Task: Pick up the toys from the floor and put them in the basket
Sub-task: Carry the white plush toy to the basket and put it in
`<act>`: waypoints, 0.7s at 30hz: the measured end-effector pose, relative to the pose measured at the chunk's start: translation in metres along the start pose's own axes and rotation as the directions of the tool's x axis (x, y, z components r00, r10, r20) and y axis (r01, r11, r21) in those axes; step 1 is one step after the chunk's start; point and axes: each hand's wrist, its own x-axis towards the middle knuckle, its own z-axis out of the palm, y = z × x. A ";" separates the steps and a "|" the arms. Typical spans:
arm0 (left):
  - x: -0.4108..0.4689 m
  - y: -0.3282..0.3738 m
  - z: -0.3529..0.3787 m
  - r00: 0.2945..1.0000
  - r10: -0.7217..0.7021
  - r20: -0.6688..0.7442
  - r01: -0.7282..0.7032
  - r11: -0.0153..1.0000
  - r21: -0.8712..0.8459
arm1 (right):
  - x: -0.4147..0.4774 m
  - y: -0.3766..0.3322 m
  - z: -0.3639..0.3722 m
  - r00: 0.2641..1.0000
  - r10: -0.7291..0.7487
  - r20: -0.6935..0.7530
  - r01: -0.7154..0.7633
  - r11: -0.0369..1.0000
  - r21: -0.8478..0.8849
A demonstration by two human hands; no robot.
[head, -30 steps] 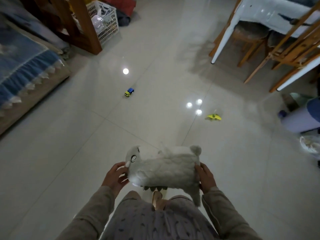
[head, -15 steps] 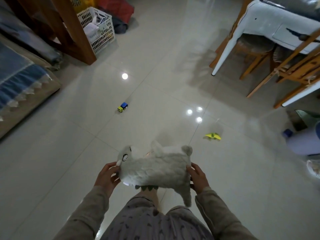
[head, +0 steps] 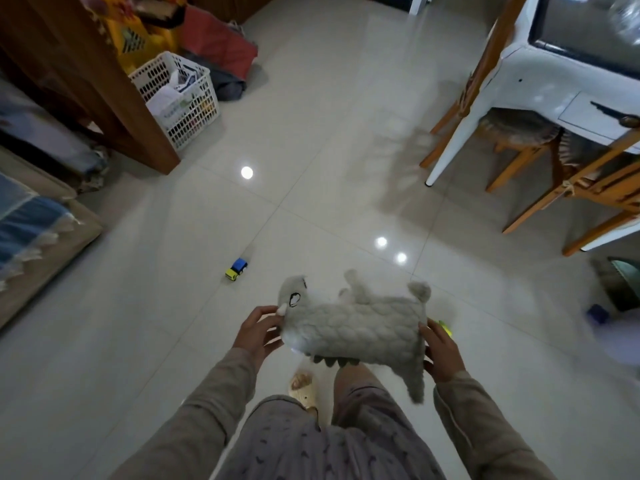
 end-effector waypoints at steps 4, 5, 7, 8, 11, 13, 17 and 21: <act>0.040 0.039 0.028 1.000 -0.021 -0.008 0.021 1.000 0.017 | 0.048 -0.045 0.010 1.000 -0.011 0.010 0.011 1.000 -0.020; 0.050 0.047 0.033 0.999 -0.030 -0.016 0.031 0.999 0.017 | 0.061 -0.054 0.013 1.000 -0.006 0.013 0.006 0.999 -0.036; 0.075 0.060 0.043 0.998 -0.046 -0.044 0.047 0.999 0.004 | 0.090 -0.073 0.021 1.000 0.004 0.022 -0.002 0.997 -0.071; 0.087 0.067 0.049 0.997 -0.051 -0.065 0.050 0.999 -0.012 | 0.106 -0.084 0.025 1.000 0.006 0.030 -0.004 0.996 -0.092; 0.119 0.090 0.071 0.988 -0.058 -0.143 0.046 0.995 -0.086 | 0.155 -0.123 0.041 0.996 0.029 0.079 -0.017 0.990 -0.142; 0.135 0.108 0.086 0.979 -0.065 -0.192 0.039 0.990 -0.136 | 0.184 -0.153 0.051 0.993 0.049 0.106 -0.029 0.983 -0.183; 0.169 0.149 0.110 0.964 -0.051 -0.260 -0.015 0.969 -0.248 | 0.236 -0.222 0.076 0.978 0.045 0.204 0.008 0.968 -0.249; 0.203 0.190 0.130 0.947 -0.067 -0.315 -0.042 0.944 -0.329 | 0.279 -0.283 0.104 0.967 0.039 0.253 0.043 0.949 -0.311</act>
